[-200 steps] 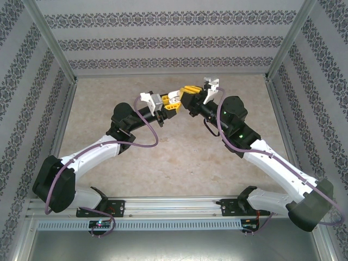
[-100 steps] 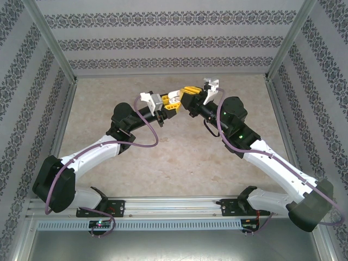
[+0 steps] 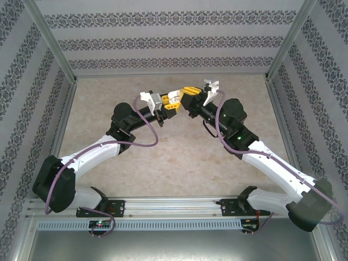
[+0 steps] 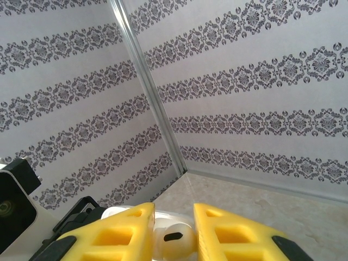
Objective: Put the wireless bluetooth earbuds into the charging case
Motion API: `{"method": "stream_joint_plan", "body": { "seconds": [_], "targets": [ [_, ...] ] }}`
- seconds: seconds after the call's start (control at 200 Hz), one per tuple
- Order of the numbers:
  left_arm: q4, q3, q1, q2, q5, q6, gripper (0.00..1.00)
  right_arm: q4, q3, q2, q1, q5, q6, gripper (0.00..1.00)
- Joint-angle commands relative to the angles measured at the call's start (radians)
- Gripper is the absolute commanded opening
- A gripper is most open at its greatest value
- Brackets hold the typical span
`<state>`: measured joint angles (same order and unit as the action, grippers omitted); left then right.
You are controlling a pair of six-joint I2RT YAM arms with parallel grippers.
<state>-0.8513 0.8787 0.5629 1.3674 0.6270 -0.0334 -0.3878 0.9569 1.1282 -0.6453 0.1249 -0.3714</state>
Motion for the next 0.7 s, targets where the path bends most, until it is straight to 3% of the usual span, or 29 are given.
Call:
{"method": "stream_joint_plan", "body": {
  "seconds": [0.0, 0.365, 0.694],
  "targets": [
    [-0.097, -0.001, 0.022, -0.030, 0.031, -0.061, 0.00, -0.056, -0.033, 0.000, 0.003, -0.014, -0.012, 0.23],
    [-0.155, -0.005, 0.031, -0.024, 0.016, -0.153, 0.00, -0.056, -0.045, 0.002, 0.003, -0.014, 0.006, 0.22],
    [-0.124, 0.020, 0.034, -0.027, -0.026, -0.154, 0.00, 0.043, -0.055, -0.019, -0.015, 0.021, 0.070, 0.22]
  ]
}}
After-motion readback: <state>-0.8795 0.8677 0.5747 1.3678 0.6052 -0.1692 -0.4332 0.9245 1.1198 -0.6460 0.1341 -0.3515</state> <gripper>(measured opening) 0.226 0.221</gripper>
